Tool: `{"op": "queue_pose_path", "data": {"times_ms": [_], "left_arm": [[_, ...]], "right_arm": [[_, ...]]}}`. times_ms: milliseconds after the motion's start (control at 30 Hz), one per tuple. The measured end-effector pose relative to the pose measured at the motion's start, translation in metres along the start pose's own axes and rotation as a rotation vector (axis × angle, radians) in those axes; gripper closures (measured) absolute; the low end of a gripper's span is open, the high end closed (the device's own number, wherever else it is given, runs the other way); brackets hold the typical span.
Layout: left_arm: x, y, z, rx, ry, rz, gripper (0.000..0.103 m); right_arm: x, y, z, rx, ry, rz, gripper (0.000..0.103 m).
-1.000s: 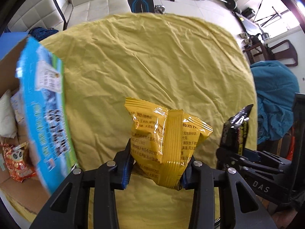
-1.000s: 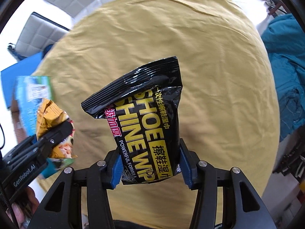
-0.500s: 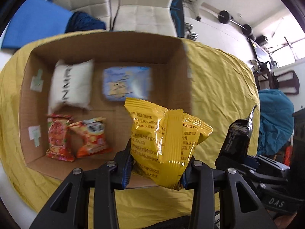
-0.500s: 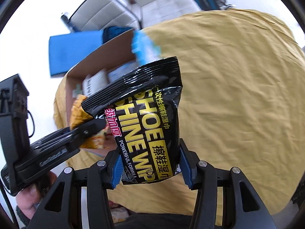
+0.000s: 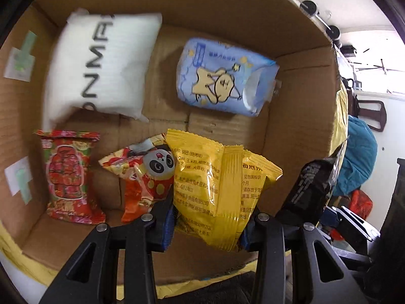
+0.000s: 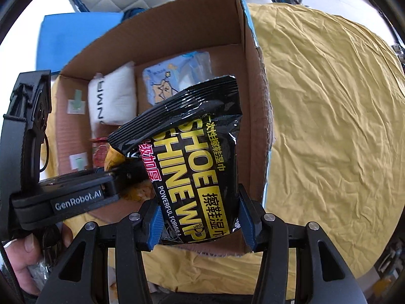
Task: Organize soft objects
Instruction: 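Lower the yellow bag with the left gripper while the right lowers the wipes packet into the box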
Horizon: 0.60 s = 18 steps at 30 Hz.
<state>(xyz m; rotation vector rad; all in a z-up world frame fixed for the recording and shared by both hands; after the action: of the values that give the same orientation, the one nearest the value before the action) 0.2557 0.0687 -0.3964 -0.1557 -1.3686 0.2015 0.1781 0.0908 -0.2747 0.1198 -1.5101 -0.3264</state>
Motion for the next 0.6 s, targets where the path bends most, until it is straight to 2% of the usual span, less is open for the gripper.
{"op": "queue_pose_path", "data": {"times_ms": [100, 267, 400, 467, 600], "left_arm": [[-0.011, -0.005, 0.000, -0.001, 0.041, 0.029, 0.057], [-0.010, -0.007, 0.001, 0.024, 0.048, 0.045, 0.055], [0.001, -0.006, 0.001, 0.016, 0.014, 0.007, 0.046], [0.009, -0.005, 0.001, 0.018, -0.001, 0.007, 0.046], [0.025, -0.001, 0.005, 0.020, -0.052, -0.022, 0.045]], "right_arm": [[-0.013, -0.008, -0.005, -0.020, 0.003, 0.017, 0.049], [-0.024, -0.016, -0.012, -0.033, 0.004, 0.043, 0.048], [-0.030, -0.013, -0.014, -0.021, 0.001, 0.076, 0.044], [-0.029, -0.009, -0.014, -0.011, -0.007, 0.097, 0.033], [-0.021, -0.006, -0.013, 0.000, -0.028, 0.100, 0.030]]}}
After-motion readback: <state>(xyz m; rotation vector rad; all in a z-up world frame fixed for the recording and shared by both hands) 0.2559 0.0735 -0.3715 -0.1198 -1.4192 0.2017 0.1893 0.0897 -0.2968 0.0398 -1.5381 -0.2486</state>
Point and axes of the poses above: each gripper's, at about its wrist camera, not at the fingertips, and x roughly against the way its jaws point, y to its left, z to its underside, the point moved 5 cm from there along -x, roughly the way its jaws point, and after that the axes turned 10 degrees about -z, right-handed, at the moved point
